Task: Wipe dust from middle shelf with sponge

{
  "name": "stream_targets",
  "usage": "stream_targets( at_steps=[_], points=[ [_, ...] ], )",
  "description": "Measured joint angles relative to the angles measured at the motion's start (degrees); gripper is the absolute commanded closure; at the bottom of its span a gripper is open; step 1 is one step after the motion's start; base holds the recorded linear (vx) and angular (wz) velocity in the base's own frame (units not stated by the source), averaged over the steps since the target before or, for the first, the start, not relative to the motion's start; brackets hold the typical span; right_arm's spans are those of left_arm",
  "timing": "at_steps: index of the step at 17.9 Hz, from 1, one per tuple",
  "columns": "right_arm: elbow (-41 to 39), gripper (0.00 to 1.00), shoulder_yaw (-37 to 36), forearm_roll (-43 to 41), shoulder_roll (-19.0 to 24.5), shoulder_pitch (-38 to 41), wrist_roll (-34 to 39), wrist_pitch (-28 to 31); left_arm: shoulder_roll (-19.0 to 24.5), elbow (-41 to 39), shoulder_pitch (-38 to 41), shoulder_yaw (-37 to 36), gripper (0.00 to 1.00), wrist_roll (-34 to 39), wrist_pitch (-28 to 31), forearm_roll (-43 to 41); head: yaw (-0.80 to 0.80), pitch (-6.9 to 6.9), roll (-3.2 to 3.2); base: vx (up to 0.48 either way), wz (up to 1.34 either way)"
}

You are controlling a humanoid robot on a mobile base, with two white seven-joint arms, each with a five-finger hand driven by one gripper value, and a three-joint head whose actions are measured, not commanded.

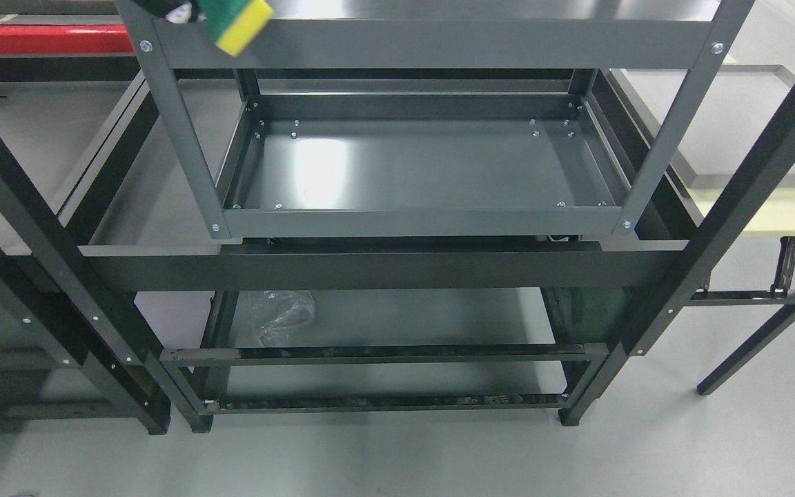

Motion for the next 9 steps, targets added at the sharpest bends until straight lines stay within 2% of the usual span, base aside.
stream_targets(
  at_steps=[2,5,9],
  points=[
    [0.0,0.0,0.0,0.0,0.0,0.02,0.0,0.0,2.56,-0.83,0.59,0.64,0.94,-0.14,0.0,3.88,0.0,0.0,0.0,0.0,0.0],
    [0.0,0.0,0.0,0.0,0.0,-0.01,0.02,0.0,3.76,-1.83,3.72,0.87,0.92,-0.25,0.0,13.59,0.0,0.0,0.0,0.0,0.0],
    [0.0,0.0,0.0,0.0,0.0,0.01,0.02,0.0,0.9,-2.96,11.3,1.0,0.95,0.19,0.0,28.76,0.0,0.0,0.0,0.0,0.0]
  ],
)
